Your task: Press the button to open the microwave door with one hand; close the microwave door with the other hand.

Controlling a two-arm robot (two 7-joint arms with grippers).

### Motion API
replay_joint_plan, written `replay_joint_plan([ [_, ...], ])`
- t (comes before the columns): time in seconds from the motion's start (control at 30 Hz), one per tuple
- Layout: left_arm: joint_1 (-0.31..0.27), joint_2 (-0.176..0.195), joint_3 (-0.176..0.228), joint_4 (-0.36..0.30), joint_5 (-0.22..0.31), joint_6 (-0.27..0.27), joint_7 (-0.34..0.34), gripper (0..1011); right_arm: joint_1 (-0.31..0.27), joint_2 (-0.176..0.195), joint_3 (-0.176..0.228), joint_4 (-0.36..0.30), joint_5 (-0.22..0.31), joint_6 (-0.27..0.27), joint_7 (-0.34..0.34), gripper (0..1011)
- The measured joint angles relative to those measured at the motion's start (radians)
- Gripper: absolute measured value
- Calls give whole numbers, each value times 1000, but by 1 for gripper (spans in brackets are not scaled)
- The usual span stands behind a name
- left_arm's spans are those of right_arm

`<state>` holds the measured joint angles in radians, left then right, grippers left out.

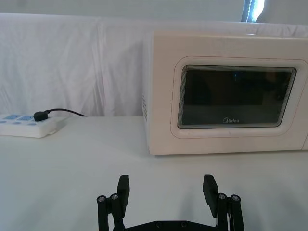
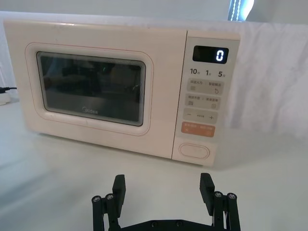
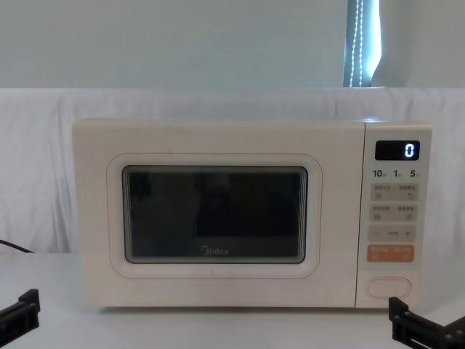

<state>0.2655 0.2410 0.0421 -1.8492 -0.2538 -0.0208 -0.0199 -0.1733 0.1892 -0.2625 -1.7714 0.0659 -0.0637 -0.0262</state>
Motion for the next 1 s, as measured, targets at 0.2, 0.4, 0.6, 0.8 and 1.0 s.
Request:
replay_joint_plan([
  [0.2, 0, 0, 0, 0, 0, 0, 0, 1001, 0, 0, 0, 0, 0, 0, 0, 1002],
  [0.4, 0, 0, 0, 0, 0, 0, 0, 1001, 0, 0, 0, 0, 0, 0, 0, 1002],
  [0.6, 0, 0, 0, 0, 0, 0, 0, 1001, 0, 0, 0, 0, 0, 0, 0, 1002],
  [0.8, 0, 0, 0, 0, 0, 0, 0, 1001, 0, 0, 0, 0, 0, 0, 0, 1002],
  [1.0, 0, 0, 0, 0, 0, 0, 0, 1001, 0, 0, 0, 0, 0, 0, 0, 1002],
])
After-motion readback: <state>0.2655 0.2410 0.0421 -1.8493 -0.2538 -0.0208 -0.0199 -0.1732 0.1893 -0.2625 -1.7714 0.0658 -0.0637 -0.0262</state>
